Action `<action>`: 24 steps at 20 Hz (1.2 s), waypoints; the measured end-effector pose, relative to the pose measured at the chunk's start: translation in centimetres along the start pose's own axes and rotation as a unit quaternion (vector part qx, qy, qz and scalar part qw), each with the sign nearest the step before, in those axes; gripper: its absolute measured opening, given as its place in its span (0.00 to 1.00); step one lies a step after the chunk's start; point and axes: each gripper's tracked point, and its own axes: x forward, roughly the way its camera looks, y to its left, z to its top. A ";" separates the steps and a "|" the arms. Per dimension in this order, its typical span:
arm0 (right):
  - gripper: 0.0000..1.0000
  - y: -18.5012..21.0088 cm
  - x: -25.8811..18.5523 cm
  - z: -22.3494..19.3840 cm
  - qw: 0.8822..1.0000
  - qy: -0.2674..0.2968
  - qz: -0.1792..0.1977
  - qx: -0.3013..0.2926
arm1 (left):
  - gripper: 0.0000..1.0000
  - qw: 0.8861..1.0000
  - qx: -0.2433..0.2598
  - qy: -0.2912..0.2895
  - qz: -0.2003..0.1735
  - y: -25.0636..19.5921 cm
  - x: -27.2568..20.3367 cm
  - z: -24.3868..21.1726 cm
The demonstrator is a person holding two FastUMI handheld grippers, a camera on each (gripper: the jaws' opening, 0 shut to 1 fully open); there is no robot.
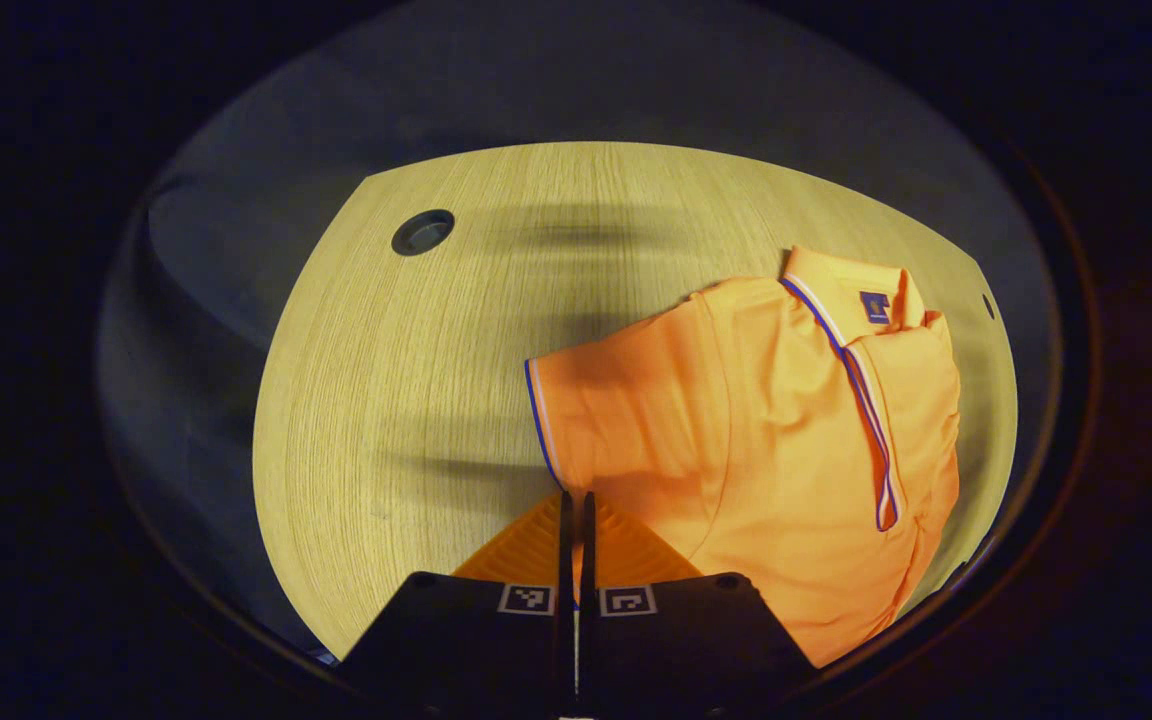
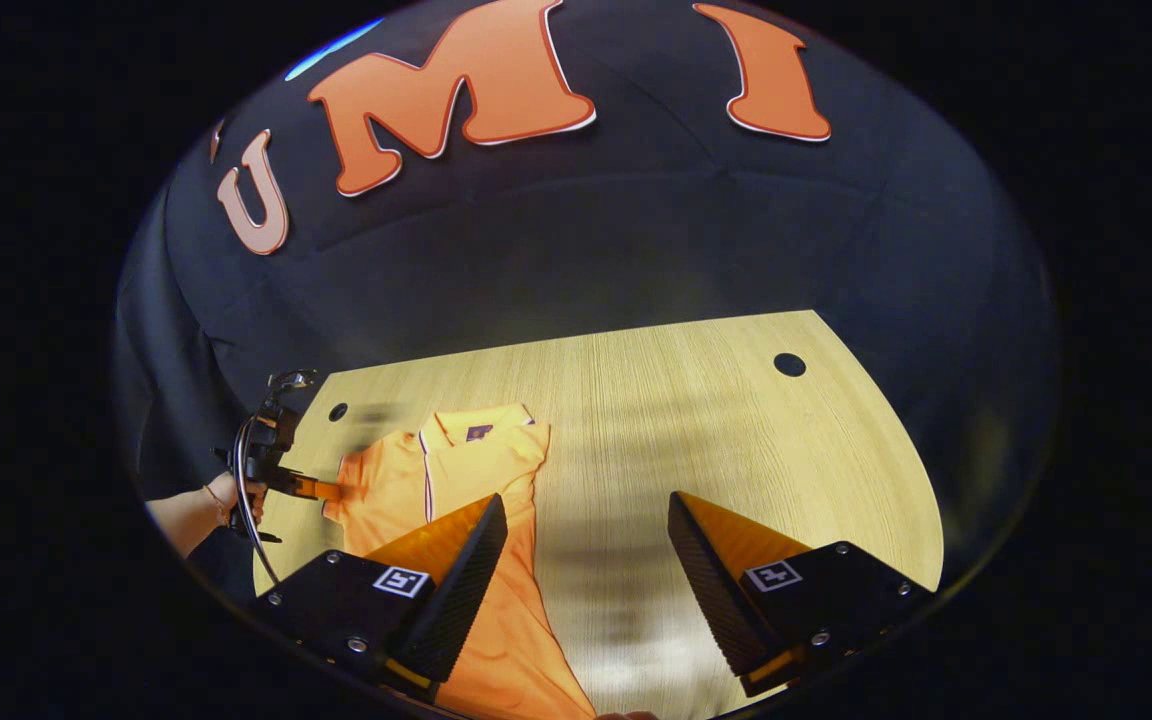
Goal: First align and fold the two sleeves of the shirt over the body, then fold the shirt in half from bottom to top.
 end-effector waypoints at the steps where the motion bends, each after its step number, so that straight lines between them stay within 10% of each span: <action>1: 0.99 0.0 -0.4 0.1 1.000 -0.001 0.003 0.001 | 0.02 1.000 0.002 -0.007 -0.007 -0.5 -0.8 0.2; 12: 0.99 0.1 -2.4 1.1 0.999 -0.030 0.020 -0.003 | 0.02 0.995 0.007 -0.033 -0.093 -9.3 -8.4 1.5; 24: 0.99 -4.4 -3.8 -0.1 0.999 -0.035 -0.006 0.003 | 0.02 0.991 0.071 -0.031 -0.107 -20.2 -8.2 3.2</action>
